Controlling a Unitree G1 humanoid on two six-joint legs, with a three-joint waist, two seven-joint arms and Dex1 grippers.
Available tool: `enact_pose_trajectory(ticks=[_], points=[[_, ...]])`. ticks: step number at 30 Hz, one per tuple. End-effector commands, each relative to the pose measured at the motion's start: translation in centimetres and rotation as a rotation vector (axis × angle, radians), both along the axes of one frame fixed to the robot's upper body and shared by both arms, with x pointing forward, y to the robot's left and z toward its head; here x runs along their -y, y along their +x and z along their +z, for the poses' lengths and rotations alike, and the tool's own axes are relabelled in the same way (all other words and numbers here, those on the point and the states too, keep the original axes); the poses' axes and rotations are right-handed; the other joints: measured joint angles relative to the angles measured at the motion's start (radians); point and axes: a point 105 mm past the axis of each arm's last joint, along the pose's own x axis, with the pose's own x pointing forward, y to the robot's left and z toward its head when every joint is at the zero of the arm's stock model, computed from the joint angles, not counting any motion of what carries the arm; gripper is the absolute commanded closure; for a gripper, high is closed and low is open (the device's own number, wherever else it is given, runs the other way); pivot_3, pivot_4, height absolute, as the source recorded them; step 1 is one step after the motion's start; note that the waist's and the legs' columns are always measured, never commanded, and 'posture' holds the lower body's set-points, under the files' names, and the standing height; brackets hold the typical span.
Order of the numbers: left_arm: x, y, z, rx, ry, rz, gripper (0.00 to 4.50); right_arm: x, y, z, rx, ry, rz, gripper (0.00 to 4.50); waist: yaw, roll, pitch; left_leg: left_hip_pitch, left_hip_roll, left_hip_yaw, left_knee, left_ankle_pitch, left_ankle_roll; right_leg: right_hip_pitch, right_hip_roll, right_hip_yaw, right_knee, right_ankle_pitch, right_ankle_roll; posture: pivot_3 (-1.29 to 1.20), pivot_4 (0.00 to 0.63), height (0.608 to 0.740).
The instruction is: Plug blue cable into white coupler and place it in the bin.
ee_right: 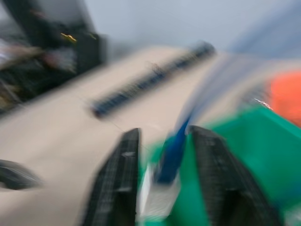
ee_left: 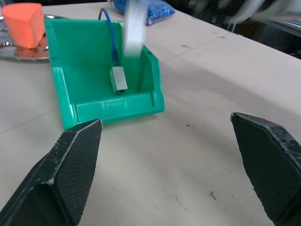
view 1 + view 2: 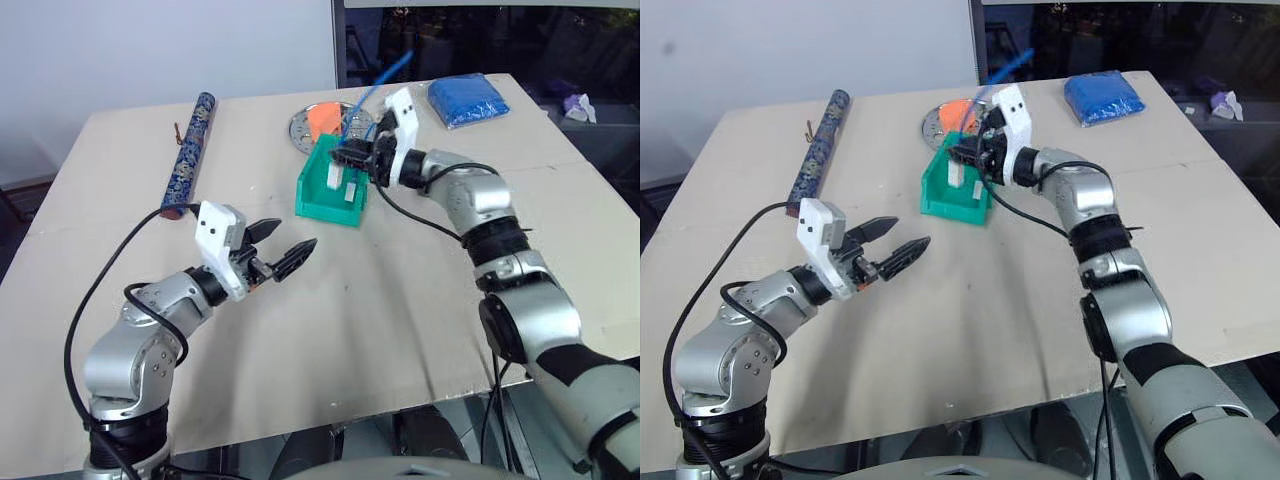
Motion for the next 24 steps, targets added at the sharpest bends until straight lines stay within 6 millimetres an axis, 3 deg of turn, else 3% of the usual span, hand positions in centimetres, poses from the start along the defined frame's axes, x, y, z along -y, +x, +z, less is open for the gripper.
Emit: enact_pose_trajectory(ticks=[1,4,7,11,14,18,21,24], points=[[0.3,-0.3,0.8,0.036,0.0,0.0,0.0,2.9,2.5,5.3,0.197,0.132,-0.284,1.17,-0.001,0.0,0.0,0.0,0.0,0.0,0.0,0.0,0.0,-0.001,0.0,0.0,0.0,0.0,0.0,0.0,0.15,0.74],[0.3,-0.6,0.3,0.021,-0.004,0.003,0.0,4.7,2.9,6.8,0.28,0.174,-0.364,0.03,-0.008,0.0,0.001,-0.001,0.0,0.001,-0.001,0.0,0.0,-0.002,0.0,0.0,0.001,0.0,0.0,0.0,0.15,0.74],[0.1,-0.8,-0.2,0.007,0.012,0.007,0.0,6.2,2.6,7.1,0.333,0.205,-0.37,0.03,-0.017,0.0,0.001,-0.001,0.0,0.003,-0.001,0.0,0.0,-0.002,0.0,0.001,0.001,0.0,0.0,0.0,0.15,0.74],[-0.3,-1.2,-1.1,-0.01,0.031,0.015,0.0,7.2,1.0,5.4,0.385,0.184,-0.256,0.03,-0.026,0.0,0.001,-0.001,0.001,0.003,-0.001,0.0,0.0,-0.002,0.0,0.001,0.0,0.0,0.0,0.0,0.15,0.74],[-0.9,-1.4,-2.0,-0.004,0.068,0.04,0.0,8.7,-1.1,3.0,0.384,0.186,-0.199,0.03,-0.026,0.0,0.001,-0.001,0.001,0.003,-0.001,0.0,0.0,-0.002,0.0,0.001,0.0,0.0,0.0,0.0,0.15,0.74],[-1.2,-1.8,-3.4,0.004,0.094,0.066,0.0,10.7,-5.4,-1.9,0.33,0.135,-0.097,0.03,-0.015,0.002,0.001,-0.001,0.001,0.003,-0.001,0.0,0.0,-0.002,0.0,0.002,0.0,0.0,0.0,0.0,0.15,0.74],[-1.9,-2.1,-5.3,0.004,0.19,0.135,0.0,12.5,-9.9,-5.9,0.287,0.06,-0.002,0.03,-0.001,0.002,0.001,-0.001,0.001,0.003,-0.002,0.0,0.0,-0.002,0.0,0.002,-0.001,0.0,0.0,0.0,0.15,0.74],[-3.2,-2.5,-7.5,-0.021,0.304,0.248,0.0,14.4,-13.3,-9.4,0.201,-0.029,0.024,0.03,0.013,0.002,0.001,0.0,0.001,0.004,-0.003,0.0,0.0,-0.002,0.0,0.003,-0.001,0.0,0.0,0.0,0.15,0.74]])
